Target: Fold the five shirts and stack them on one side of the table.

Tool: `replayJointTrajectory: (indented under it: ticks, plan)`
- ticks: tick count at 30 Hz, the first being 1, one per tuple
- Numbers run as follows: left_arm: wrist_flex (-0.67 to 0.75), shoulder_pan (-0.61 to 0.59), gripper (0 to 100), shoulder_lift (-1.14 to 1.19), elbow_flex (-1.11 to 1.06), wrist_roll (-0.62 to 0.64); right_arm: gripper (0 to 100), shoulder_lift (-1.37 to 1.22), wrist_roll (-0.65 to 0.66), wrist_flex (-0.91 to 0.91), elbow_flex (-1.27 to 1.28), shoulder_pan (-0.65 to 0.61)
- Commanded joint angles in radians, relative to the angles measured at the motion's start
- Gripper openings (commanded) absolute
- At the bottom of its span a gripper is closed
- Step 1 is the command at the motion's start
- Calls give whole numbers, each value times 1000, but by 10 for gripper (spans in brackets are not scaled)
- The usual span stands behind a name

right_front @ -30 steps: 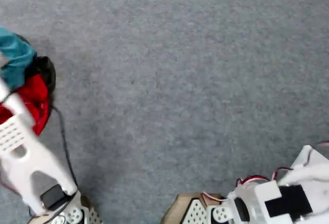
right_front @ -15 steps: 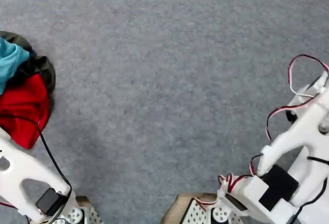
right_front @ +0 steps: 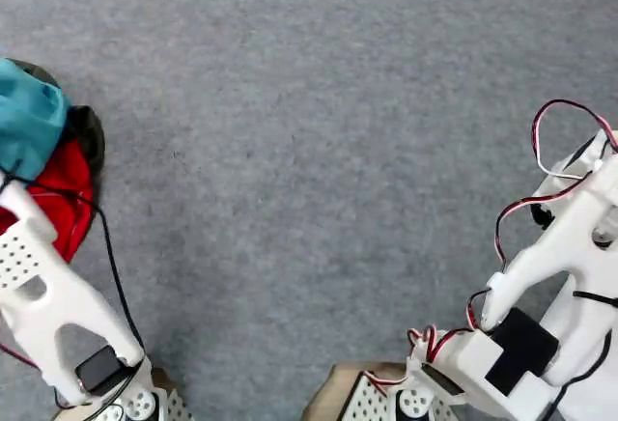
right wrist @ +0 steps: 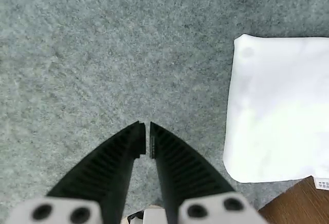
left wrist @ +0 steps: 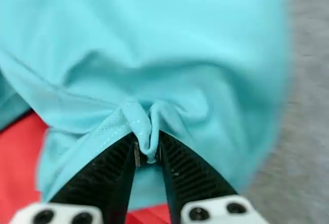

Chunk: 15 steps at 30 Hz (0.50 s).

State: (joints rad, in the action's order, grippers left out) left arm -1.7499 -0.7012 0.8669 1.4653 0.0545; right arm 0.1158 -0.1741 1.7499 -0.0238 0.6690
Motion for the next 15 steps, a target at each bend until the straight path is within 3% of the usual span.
replayJointTrajectory:
  ticks: [1, 9, 15]
  plan:
    - [-12, 129, 19, -156, -69, 32, 24, 42, -12, 2, 13, -16]
    - [-9, 603, 19, -446, -448, 121, 25, 42, -14, -117, 145, -12]
    - [-9, 1007, 19, -503, -514, 115, 26, 42, -14, -155, 163, -10]
